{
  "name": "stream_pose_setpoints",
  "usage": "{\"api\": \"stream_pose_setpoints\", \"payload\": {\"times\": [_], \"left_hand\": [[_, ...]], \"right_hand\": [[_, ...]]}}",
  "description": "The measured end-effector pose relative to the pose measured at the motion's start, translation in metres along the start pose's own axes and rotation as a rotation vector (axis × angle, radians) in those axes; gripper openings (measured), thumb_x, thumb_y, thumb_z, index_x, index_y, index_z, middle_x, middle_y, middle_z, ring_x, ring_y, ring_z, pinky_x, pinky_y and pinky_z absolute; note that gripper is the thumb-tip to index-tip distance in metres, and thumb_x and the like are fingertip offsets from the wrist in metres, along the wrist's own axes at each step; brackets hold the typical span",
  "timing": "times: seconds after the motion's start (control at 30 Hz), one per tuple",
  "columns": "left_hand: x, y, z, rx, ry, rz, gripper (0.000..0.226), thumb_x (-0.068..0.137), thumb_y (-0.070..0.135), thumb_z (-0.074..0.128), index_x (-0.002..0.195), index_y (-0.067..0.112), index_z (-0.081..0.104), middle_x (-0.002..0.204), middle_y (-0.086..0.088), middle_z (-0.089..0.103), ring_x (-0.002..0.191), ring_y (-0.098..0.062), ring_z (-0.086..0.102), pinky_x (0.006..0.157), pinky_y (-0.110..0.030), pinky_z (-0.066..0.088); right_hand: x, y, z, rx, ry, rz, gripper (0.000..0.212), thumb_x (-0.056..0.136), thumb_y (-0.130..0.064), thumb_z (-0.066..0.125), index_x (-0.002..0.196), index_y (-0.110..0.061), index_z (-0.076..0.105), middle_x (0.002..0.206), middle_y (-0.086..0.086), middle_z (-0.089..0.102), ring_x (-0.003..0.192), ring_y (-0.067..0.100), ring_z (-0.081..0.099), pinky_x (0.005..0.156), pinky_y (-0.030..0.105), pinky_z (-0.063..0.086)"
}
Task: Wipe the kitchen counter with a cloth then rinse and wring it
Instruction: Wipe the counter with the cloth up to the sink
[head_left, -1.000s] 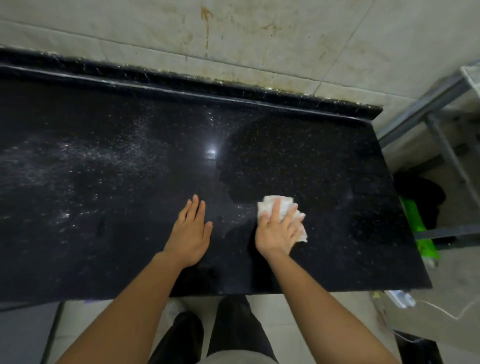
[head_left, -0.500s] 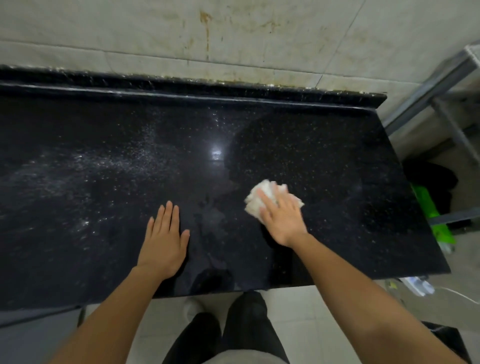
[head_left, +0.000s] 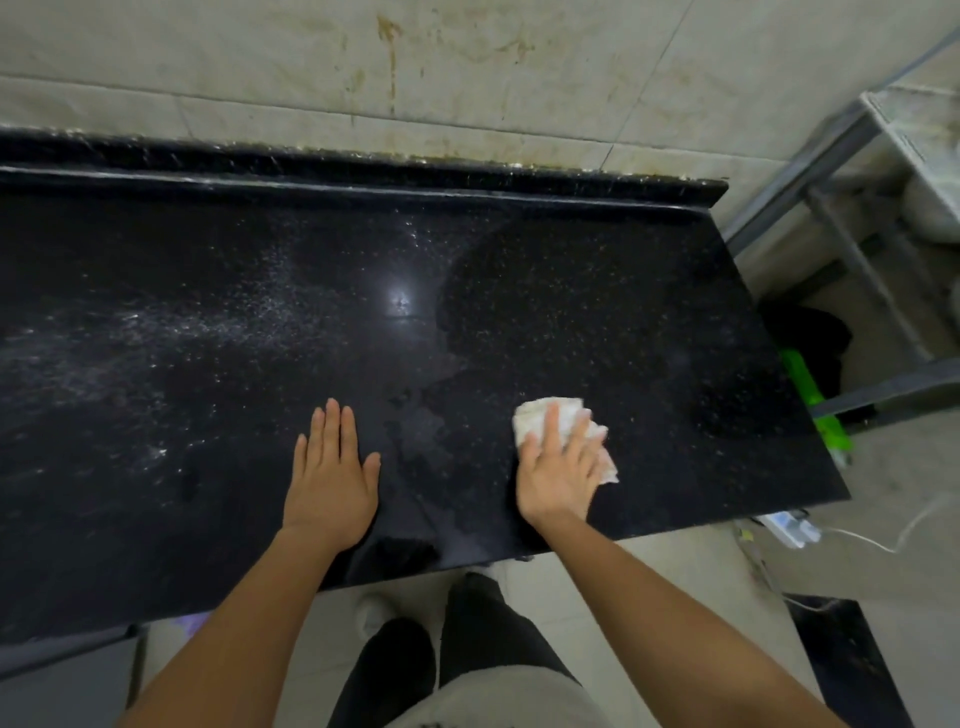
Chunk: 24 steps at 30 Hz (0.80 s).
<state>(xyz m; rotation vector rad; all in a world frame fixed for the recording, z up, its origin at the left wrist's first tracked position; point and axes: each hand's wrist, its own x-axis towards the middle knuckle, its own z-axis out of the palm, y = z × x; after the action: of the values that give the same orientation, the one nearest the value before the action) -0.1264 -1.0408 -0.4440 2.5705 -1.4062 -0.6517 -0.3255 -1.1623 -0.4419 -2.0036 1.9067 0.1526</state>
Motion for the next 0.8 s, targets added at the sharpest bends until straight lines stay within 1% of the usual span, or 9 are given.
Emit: {"api": "stream_pose_setpoints", "payload": {"times": [0.1, 0.23, 0.33, 0.4, 0.43, 0.53, 0.6, 0.7, 0.8], "left_hand": [[-0.001, 0.000, 0.003, -0.020, 0.023, 0.007, 0.063, 0.101, 0.039, 0.016, 0.147, 0.008, -0.014, 0.150, -0.005, -0.027, 0.143, -0.019, -0.021, 0.115, -0.034, -0.013], [0.001, 0.002, 0.004, -0.016, 0.043, -0.001, 0.062, 0.100, 0.039, 0.015, 0.142, 0.009, -0.021, 0.151, -0.006, -0.028, 0.137, -0.015, -0.028, 0.115, -0.034, -0.015], [0.006, 0.007, 0.003, 0.027, 0.019, -0.021, 0.063, 0.099, 0.044, 0.009, 0.137, 0.008, -0.026, 0.151, -0.010, -0.030, 0.134, -0.016, -0.032, 0.113, -0.033, -0.018], [0.006, 0.008, 0.006, 0.045, 0.026, -0.029, 0.067, 0.092, 0.051, -0.004, 0.138, 0.007, -0.025, 0.150, -0.010, -0.031, 0.136, -0.017, -0.031, 0.112, -0.032, -0.021], [0.007, 0.008, 0.008, 0.045, 0.060, -0.031, 0.071, 0.089, 0.052, -0.007, 0.141, 0.005, -0.021, 0.152, -0.012, -0.026, 0.139, -0.019, -0.027, 0.113, -0.031, -0.021], [0.008, 0.005, 0.013, 0.134, 0.080, -0.037, 0.072, 0.098, 0.048, 0.005, 0.146, -0.005, 0.012, 0.155, -0.022, 0.009, 0.144, -0.028, 0.004, 0.116, -0.036, -0.005], [0.010, 0.003, 0.014, 0.183, 0.074, -0.037, 0.070, 0.099, 0.045, 0.010, 0.144, -0.008, 0.023, 0.153, -0.024, 0.019, 0.142, -0.031, 0.014, 0.115, -0.039, 0.003], [0.012, 0.002, 0.016, 0.233, 0.114, -0.031, 0.070, 0.097, 0.045, 0.018, 0.143, -0.006, 0.026, 0.154, -0.021, 0.019, 0.143, -0.030, 0.013, 0.114, -0.039, 0.006], [0.013, 0.003, 0.015, 0.232, 0.121, -0.036, 0.069, 0.097, 0.046, 0.020, 0.145, -0.003, 0.024, 0.156, -0.018, 0.016, 0.145, -0.026, 0.005, 0.115, -0.036, 0.004]], "right_hand": [[-0.017, -0.019, 0.010, -0.139, -0.094, -0.324, 0.059, 0.095, -0.051, 0.000, 0.151, -0.034, -0.012, 0.159, 0.008, -0.021, 0.144, 0.032, -0.022, 0.117, 0.047, -0.009], [0.004, -0.027, -0.001, -0.209, -0.192, -0.683, 0.054, 0.100, -0.048, 0.011, 0.151, -0.040, -0.002, 0.159, -0.001, -0.019, 0.144, 0.023, -0.026, 0.115, 0.037, -0.018], [0.041, -0.036, -0.013, -0.295, -0.214, -0.847, 0.053, 0.100, -0.048, 0.013, 0.151, -0.043, -0.001, 0.160, -0.004, -0.017, 0.144, 0.020, -0.023, 0.116, 0.037, -0.017], [0.068, -0.052, -0.018, -0.313, -0.215, -0.854, 0.052, 0.101, -0.048, 0.015, 0.150, -0.043, -0.003, 0.159, -0.005, -0.018, 0.144, 0.020, -0.024, 0.117, 0.038, -0.014], [0.081, -0.062, -0.019, -0.308, -0.213, -0.841, 0.052, 0.102, -0.048, 0.015, 0.150, -0.043, -0.004, 0.159, -0.006, -0.019, 0.144, 0.019, -0.025, 0.117, 0.037, -0.015], [0.120, -0.096, -0.023, -0.281, -0.197, -0.802, 0.052, 0.102, -0.048, 0.015, 0.150, -0.040, -0.003, 0.159, -0.004, -0.019, 0.144, 0.019, -0.026, 0.116, 0.036, -0.016], [0.146, -0.119, -0.026, -0.264, -0.180, -0.779, 0.053, 0.102, -0.048, 0.015, 0.152, -0.038, -0.001, 0.160, -0.002, -0.018, 0.144, 0.021, -0.024, 0.117, 0.038, -0.014], [0.181, -0.155, -0.030, -0.257, -0.169, -0.749, 0.054, 0.102, -0.047, 0.014, 0.152, -0.036, -0.001, 0.160, 0.001, -0.018, 0.145, 0.024, -0.023, 0.117, 0.042, -0.012], [0.201, -0.180, -0.030, -0.265, -0.192, -0.718, 0.054, 0.102, -0.047, 0.011, 0.152, -0.036, -0.004, 0.159, 0.003, -0.020, 0.144, 0.026, -0.024, 0.116, 0.043, -0.013]]}}
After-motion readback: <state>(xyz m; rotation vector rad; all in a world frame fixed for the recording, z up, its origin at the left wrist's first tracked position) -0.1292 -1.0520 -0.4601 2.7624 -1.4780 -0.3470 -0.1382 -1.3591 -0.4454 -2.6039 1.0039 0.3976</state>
